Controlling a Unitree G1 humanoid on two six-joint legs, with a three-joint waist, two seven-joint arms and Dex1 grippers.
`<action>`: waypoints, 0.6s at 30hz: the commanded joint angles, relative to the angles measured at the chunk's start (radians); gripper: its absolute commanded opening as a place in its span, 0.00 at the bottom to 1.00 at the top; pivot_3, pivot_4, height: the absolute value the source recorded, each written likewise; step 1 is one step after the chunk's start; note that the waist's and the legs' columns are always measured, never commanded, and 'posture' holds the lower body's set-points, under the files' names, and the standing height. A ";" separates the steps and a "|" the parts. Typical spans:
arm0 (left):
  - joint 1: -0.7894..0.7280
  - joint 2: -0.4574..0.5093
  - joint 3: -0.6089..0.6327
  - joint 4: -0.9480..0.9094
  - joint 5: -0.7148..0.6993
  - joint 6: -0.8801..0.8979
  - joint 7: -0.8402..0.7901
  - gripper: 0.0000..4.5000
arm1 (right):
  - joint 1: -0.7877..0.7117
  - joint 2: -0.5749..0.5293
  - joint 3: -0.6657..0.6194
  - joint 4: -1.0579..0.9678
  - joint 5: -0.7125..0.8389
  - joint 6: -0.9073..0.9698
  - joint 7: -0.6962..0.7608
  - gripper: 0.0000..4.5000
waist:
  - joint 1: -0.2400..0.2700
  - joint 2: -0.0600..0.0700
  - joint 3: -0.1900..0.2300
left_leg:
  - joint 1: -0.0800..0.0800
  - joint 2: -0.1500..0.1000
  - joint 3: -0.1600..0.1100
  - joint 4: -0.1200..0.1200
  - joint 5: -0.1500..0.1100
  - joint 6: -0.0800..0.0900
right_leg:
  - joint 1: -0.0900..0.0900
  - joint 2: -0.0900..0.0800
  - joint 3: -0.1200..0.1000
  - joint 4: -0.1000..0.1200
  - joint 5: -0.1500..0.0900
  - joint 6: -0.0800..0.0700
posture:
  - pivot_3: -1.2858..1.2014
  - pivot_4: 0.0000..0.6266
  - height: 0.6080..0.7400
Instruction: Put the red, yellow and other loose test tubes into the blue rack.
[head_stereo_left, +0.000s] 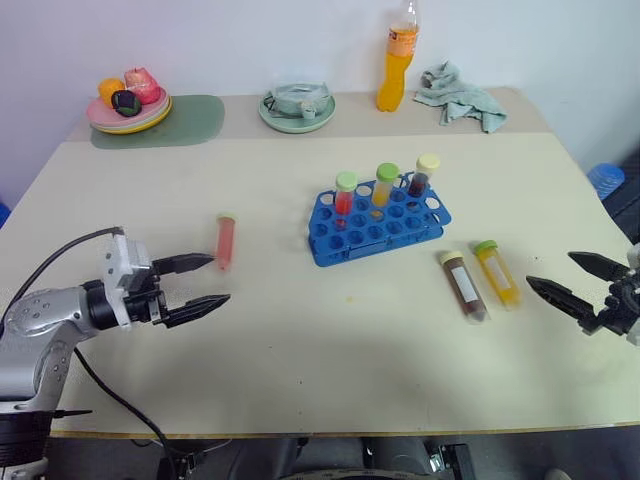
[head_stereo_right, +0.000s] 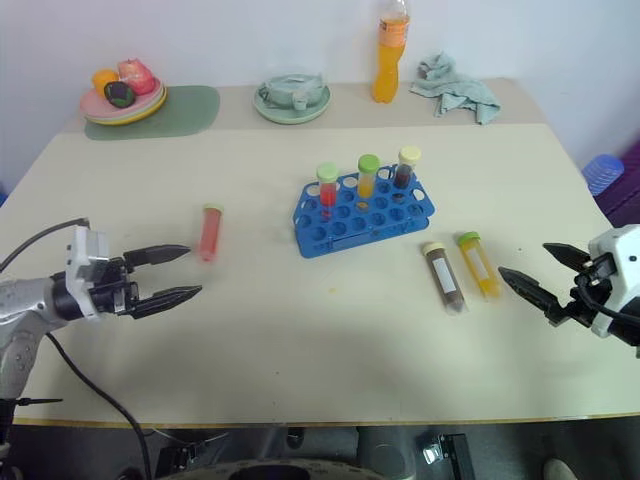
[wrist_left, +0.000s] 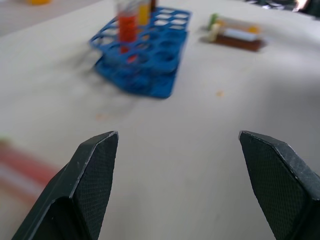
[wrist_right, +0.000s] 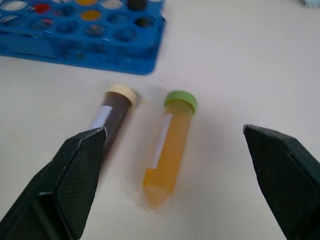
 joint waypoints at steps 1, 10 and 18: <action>-0.032 -0.008 -0.022 -0.064 -0.034 0.011 -0.014 0.87 | -0.092 -0.045 0.037 -0.021 0.037 0.145 -0.086 1.00 | -0.001 0.000 0.000 | 0.000 0.000 0.000 0.000 0.000 0.000 | 0.000 0.000 0.000 0.000 0.000 0.000 | 0.52 0.24 1.00; -0.054 -0.033 -0.081 -0.111 -0.013 0.015 0.005 0.87 | -0.329 -0.066 0.189 0.031 0.087 0.387 -0.176 1.00 | 0.002 0.001 0.000 | -0.002 0.000 0.000 0.000 0.001 0.002 | -0.001 0.000 -0.001 -0.001 0.000 0.000 | 0.52 0.24 1.00; -0.032 -0.033 -0.076 -0.119 -0.005 0.013 0.021 0.87 | -0.443 -0.022 0.248 -0.028 0.216 0.574 -0.198 1.00 | -0.001 0.001 0.000 | -0.003 0.000 0.000 0.000 0.002 0.003 | -0.003 0.001 -0.001 0.000 0.001 0.000 | 0.52 0.24 1.00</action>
